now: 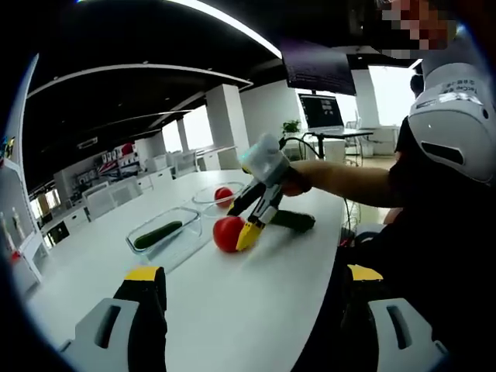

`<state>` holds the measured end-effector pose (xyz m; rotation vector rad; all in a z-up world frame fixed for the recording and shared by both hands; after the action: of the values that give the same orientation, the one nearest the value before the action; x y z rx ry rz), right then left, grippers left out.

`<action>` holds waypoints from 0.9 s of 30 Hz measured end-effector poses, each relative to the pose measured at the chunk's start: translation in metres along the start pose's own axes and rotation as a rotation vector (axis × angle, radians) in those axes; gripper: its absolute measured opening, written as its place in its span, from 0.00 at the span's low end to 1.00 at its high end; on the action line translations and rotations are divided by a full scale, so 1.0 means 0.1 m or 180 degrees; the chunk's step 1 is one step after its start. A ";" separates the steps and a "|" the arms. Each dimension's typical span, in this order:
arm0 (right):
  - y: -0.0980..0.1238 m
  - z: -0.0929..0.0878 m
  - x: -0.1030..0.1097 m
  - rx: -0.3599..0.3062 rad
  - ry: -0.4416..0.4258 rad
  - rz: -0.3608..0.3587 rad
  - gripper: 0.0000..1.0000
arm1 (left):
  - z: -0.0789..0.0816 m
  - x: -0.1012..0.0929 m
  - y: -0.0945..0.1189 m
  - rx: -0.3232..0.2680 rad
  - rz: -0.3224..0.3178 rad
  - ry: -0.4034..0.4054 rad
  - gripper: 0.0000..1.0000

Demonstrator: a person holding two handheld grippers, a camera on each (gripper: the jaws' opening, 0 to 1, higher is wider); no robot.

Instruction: Sort the scattered tomatoes and cucumbers on the table and place them into their respective storage containers

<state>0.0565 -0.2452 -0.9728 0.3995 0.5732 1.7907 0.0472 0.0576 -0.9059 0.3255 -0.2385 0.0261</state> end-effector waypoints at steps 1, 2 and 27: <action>-0.01 0.00 0.00 0.0003 -0.0001 0.0005 0.60 | 0.00 0.00 0.00 0.0001 0.0000 -0.0003 0.93; -0.02 0.00 0.01 0.0006 0.0000 0.0005 0.60 | 0.00 0.00 0.00 0.0004 0.0001 -0.0003 0.93; -0.09 -0.03 0.07 0.0044 -0.0067 -0.0111 0.46 | -0.05 0.04 0.00 0.0062 0.0024 0.0031 0.94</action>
<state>0.0601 -0.2374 -0.9808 0.4150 0.5748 1.7481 0.0526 0.0594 -0.9095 0.3438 -0.2301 0.0374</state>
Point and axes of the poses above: the point that each gripper's makers call its tool centre point, and the gripper's own axes: y roughly backward along the fingers, x roughly to its left, z roughly out of its top, the point moved 10 cm from there along y, roughly backward along the fingers, and after that the axes turned 4 degrees about -y, right-handed, at the moved point
